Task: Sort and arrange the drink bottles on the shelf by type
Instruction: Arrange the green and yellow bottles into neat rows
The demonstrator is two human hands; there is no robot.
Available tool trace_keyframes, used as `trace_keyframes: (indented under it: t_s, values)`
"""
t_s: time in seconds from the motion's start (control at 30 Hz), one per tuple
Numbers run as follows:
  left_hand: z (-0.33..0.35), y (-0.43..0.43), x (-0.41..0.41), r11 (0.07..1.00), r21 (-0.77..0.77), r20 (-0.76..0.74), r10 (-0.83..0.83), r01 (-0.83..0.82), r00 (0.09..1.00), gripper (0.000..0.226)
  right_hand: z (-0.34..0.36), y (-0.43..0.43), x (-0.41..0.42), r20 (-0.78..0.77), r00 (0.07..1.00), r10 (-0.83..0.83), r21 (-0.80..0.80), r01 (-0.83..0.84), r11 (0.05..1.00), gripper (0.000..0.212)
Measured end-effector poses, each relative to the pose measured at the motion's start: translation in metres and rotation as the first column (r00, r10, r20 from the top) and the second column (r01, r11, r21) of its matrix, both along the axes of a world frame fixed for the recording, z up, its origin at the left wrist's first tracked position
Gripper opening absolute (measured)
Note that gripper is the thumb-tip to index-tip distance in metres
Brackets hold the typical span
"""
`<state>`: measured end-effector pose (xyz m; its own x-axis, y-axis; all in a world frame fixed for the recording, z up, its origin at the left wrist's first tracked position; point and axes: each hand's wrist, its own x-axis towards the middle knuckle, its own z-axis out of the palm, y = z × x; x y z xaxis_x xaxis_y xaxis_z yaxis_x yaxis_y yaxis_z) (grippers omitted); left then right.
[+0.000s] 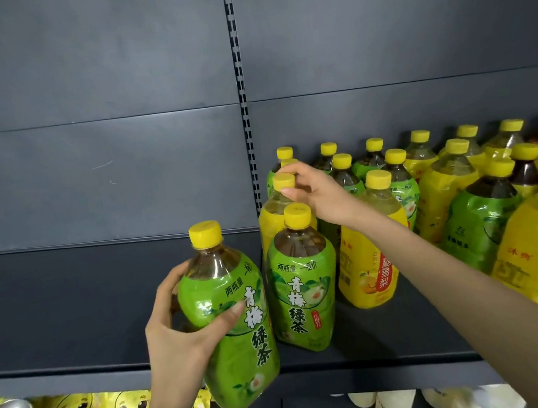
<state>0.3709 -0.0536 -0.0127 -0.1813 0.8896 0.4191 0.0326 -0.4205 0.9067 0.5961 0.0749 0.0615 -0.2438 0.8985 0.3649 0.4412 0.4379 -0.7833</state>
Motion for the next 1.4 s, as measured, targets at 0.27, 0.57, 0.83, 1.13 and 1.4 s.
trace_keyframes:
  t_s: [0.27, 0.57, 0.83, 1.13, 1.4]
  values:
    - [-0.001, -0.008, 0.01, 0.999, 0.0, -0.018, -0.047, 0.047, 0.999, 0.074, -0.001, -0.011, 0.018, 0.25, 0.933, -0.258, 0.234, 0.201, 0.951, 0.029]
    - [0.0, -0.008, 0.026, 0.996, 0.014, -0.013, -0.086, 0.086, 0.996, 0.071, -0.002, -0.036, 0.055, 0.337, 0.879, -0.338, 0.26, 0.258, 0.93, 0.03]
    - [-0.002, -0.007, 0.029, 0.995, 0.032, 0.01, -0.092, 0.091, 0.996, 0.071, -0.001, -0.066, 0.106, 0.301, 0.896, -0.326, 0.226, 0.265, 0.937, 0.03]
    - [0.007, -0.015, 0.029, 0.992, 0.038, -0.016, -0.123, 0.123, 0.992, 0.078, -0.007, -0.099, 0.08, 0.124, 0.899, -0.42, 0.37, 0.351, 0.86, 0.043]
    - [0.013, -0.02, 0.042, 0.976, 0.063, -0.061, -0.205, 0.209, 0.977, 0.075, -0.047, -0.158, 0.007, 0.007, 0.998, 0.07, 0.024, -0.07, 0.997, 0.075]
